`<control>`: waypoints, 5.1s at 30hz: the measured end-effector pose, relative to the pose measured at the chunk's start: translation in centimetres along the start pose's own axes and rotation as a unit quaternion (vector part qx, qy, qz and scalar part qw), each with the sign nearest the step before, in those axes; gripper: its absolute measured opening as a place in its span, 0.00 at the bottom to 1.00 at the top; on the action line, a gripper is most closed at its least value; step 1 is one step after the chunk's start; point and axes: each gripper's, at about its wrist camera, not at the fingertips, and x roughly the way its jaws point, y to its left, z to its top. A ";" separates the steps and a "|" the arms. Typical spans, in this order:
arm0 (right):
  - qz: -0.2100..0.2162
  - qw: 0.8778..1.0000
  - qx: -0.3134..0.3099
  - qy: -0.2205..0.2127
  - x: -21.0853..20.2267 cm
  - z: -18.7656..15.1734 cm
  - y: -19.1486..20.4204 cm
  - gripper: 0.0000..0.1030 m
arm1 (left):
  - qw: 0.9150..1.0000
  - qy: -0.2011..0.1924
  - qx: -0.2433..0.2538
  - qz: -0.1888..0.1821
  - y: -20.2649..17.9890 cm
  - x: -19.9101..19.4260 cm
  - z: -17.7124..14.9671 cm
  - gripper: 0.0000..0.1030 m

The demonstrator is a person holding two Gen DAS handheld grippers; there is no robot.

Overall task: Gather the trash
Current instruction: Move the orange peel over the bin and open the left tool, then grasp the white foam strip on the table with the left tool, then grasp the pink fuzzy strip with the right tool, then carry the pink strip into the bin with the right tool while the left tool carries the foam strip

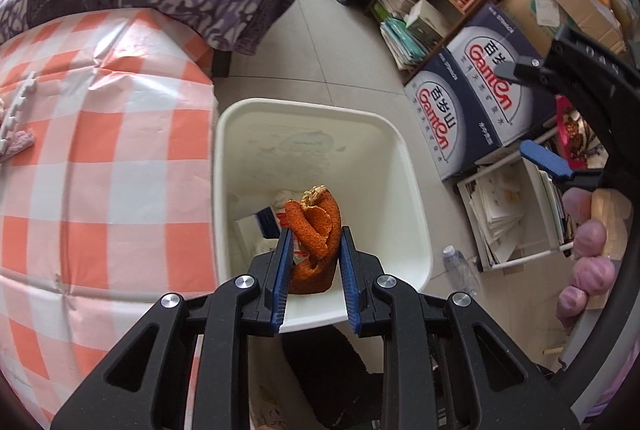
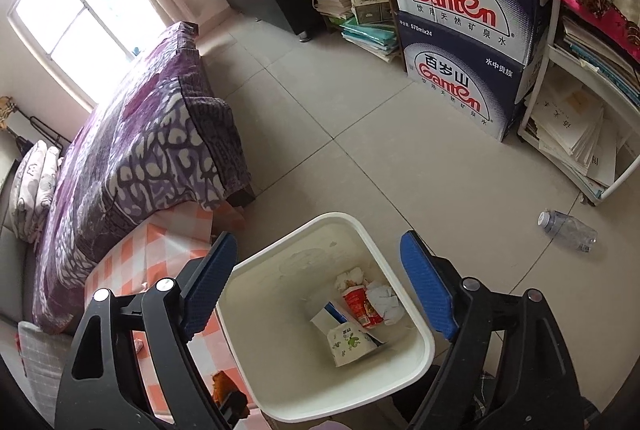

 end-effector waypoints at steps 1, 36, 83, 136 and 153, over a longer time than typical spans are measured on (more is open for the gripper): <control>0.001 1.000 0.001 0.000 0.0 0.1 0.0 0.78 | 1.000 0.000 0.004 -0.005 -0.2 0.1 0.0 0.23; 0.096 0.983 -0.054 0.146 5.6 -7.0 14.0 0.89 | 0.950 -0.009 -0.167 0.264 28.1 -3.8 7.2 0.67; 0.154 0.806 -0.556 0.131 12.0 -27.5 37.2 0.90 | 0.919 -0.158 -0.297 0.206 30.3 -23.8 -3.5 0.24; 0.116 0.920 -0.363 0.092 4.4 -19.1 24.8 0.26 | 0.932 -0.119 -0.270 0.211 28.6 -20.7 -4.1 0.24; 0.074 0.963 -0.251 0.061 3.6 -11.8 17.6 0.26 | 0.959 -0.090 -0.191 0.189 21.6 -14.6 -1.4 0.24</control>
